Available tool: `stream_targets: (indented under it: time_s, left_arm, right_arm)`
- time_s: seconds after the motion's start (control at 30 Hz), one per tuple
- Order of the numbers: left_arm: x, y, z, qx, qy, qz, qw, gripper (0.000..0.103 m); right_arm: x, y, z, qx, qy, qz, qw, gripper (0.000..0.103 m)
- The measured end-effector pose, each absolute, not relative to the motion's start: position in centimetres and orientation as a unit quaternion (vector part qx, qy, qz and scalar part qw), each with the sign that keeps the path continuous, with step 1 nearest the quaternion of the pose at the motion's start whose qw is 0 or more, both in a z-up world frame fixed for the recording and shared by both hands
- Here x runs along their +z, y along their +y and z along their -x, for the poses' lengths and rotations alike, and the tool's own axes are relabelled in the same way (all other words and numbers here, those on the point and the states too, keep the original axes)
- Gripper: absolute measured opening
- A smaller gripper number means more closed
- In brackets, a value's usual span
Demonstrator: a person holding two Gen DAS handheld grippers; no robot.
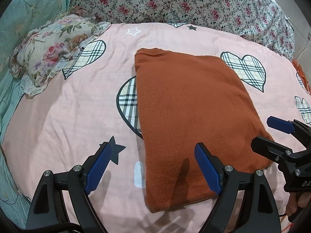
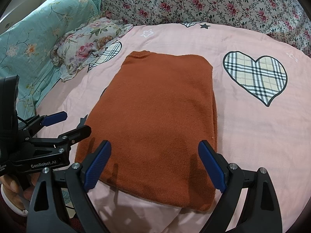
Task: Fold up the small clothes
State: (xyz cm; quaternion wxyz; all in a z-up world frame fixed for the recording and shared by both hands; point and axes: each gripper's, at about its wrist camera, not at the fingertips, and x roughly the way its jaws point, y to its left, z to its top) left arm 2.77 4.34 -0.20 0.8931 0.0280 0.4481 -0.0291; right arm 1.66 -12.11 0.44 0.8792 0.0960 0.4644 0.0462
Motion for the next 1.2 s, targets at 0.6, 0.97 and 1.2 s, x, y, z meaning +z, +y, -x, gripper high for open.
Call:
stream_targets:
  time_s: [0.6, 0.97, 1.2]
  left_arm:
    - [-0.2, 4.3, -3.0, -0.03, 0.449, -0.03, 0.893, 0.087]
    - [-0.3, 3.9, -3.4, -0.032, 0.449, -0.031, 0.892, 0.087]
    - [-0.4, 3.8, -3.9, -0.033, 0.451, -0.032, 0.891, 0.087]
  right_arm:
    - [0.5, -12.1, -2.0, 0.047, 0.464, -0.098, 0.879, 0.091]
    - [0.4, -12.3, -2.1, 0.046, 0.465, -0.097, 0.879, 0.091]
    - [0.5, -12.8, -2.7, 0.045, 0.463, -0.096, 0.88, 0.091]
